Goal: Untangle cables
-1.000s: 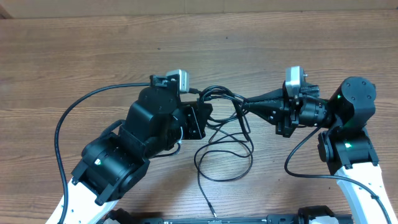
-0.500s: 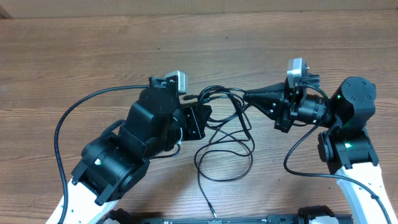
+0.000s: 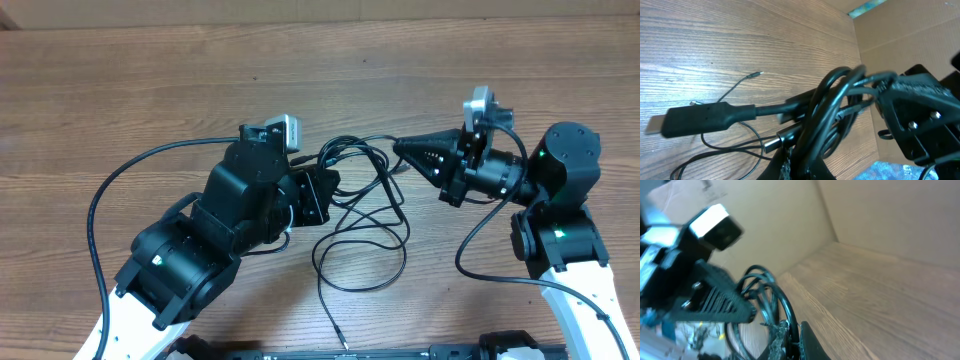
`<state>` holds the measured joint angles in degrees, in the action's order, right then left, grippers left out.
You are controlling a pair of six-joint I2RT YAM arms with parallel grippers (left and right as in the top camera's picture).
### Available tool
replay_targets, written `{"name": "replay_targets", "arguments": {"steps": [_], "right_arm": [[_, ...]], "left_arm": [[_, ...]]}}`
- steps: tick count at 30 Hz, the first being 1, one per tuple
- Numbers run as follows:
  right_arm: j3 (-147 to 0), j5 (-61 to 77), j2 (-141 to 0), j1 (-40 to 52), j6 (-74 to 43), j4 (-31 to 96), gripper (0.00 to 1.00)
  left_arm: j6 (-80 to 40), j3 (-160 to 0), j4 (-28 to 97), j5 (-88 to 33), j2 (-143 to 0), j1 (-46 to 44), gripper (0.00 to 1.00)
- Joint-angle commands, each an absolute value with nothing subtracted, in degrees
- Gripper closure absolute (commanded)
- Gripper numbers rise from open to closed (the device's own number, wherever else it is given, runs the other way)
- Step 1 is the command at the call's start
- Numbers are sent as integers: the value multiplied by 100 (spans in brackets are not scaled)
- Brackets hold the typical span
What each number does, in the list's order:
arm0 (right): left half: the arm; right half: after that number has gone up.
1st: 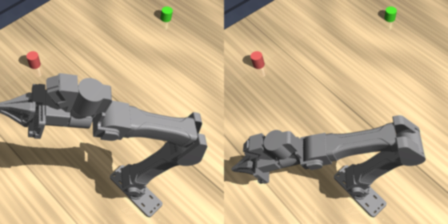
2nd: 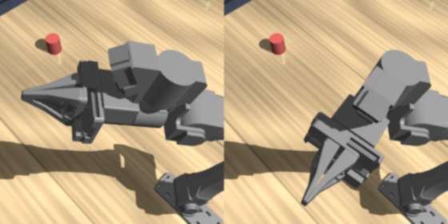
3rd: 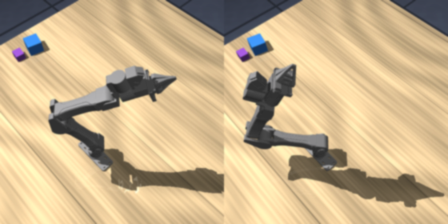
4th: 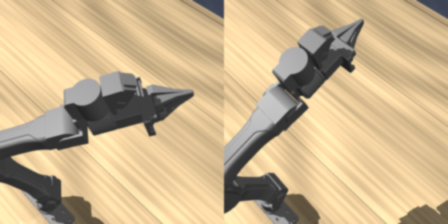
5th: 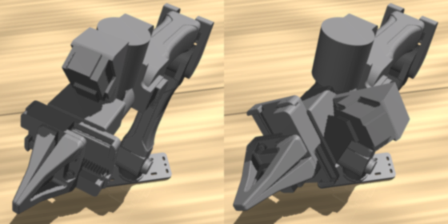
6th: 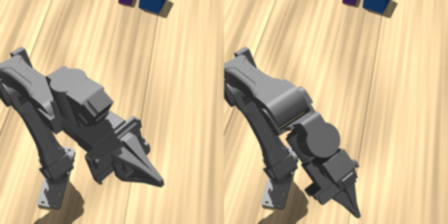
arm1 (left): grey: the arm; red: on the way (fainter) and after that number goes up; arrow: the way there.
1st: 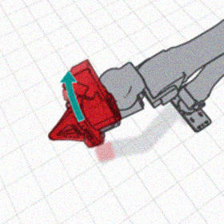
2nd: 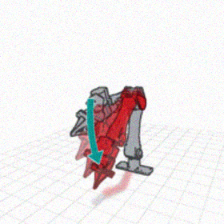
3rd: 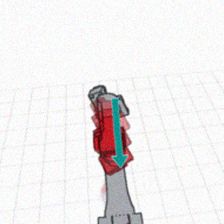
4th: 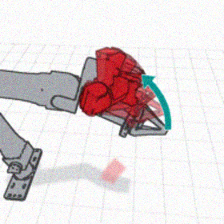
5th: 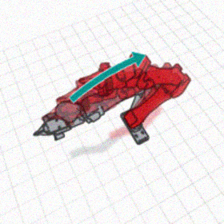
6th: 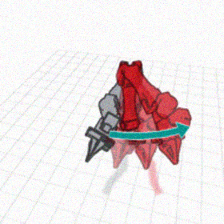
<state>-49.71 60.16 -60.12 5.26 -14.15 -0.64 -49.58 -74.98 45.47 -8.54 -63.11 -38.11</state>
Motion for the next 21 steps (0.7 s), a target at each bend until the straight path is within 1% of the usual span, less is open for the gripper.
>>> {"name": "replay_targets", "arguments": {"steps": [1,5,10,12,13,16,18,20,21], "right_arm": [[-5063,4816,-5981,475,-2383,292,96],[-5063,4034,-5981,475,-2930,908,96],[-5063,3863,-5981,475,-3065,1087,96],[-5063,3870,-5981,475,-3059,1087,85],[-5063,4058,-5981,478,-2853,1050,72],[-5063,4989,-5981,478,-1815,810,61],[-5063,5887,-5981,478,-943,642,50],[-5063,6425,-5981,478,-344,609,43],[-5063,6525,-5981,478,-183,611,43]], "left_arm": [[-4991,-7559,4580,-836,-6285,-3752,96],[-4969,-7559,4582,-816,-6283,-3752,96],[-4775,-7559,4584,-805,-6283,-3752,96],[-4777,-7559,4580,-746,-6283,-3752,96],[-4731,-7559,4580,-703,-6283,-3752,96],[-4530,-7559,4545,-707,-6283,-3752,96],[-4407,-7559,4491,-707,-6283,-3752,96],[-4259,-7559,4401,-720,-6285,-3752,96],[-4204,-7559,4366,-753,-6283,-3752,96]]}}
